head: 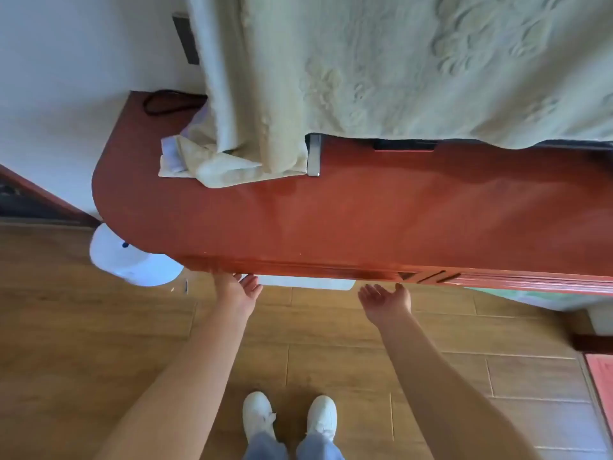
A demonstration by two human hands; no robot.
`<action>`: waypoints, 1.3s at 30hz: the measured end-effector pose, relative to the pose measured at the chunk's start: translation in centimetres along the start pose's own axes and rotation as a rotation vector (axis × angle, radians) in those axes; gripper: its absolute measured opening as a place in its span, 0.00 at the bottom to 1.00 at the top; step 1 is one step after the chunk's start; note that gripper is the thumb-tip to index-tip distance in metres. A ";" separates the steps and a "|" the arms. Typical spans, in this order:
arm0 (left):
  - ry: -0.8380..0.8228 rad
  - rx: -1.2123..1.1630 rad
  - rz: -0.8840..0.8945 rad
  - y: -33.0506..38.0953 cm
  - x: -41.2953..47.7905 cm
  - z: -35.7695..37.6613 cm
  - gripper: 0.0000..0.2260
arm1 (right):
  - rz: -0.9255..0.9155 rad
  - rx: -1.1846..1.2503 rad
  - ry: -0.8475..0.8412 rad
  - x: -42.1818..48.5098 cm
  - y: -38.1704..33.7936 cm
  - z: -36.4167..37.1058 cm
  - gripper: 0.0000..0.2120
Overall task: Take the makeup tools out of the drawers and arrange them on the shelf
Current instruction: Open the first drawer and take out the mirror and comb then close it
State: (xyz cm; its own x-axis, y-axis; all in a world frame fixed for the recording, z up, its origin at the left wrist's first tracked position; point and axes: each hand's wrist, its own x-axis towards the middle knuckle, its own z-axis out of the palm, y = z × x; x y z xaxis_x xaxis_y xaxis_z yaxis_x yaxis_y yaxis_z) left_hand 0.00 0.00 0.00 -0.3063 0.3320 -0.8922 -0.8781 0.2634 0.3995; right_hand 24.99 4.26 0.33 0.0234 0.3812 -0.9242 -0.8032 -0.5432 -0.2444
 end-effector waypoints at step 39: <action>-0.122 -0.336 -0.197 -6.2 -7.0 -15.7 0.35 | 0.095 0.231 -0.013 -6.3 7.0 -14.1 0.24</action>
State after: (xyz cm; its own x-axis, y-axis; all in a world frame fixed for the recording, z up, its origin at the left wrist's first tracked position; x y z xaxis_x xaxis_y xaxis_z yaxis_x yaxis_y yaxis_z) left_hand 1.80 -18.16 0.46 -0.0919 0.4155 -0.9049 -0.9931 0.0286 0.1139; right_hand 27.65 -12.49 0.31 -0.0653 0.3467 -0.9357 -0.9162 -0.3923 -0.0815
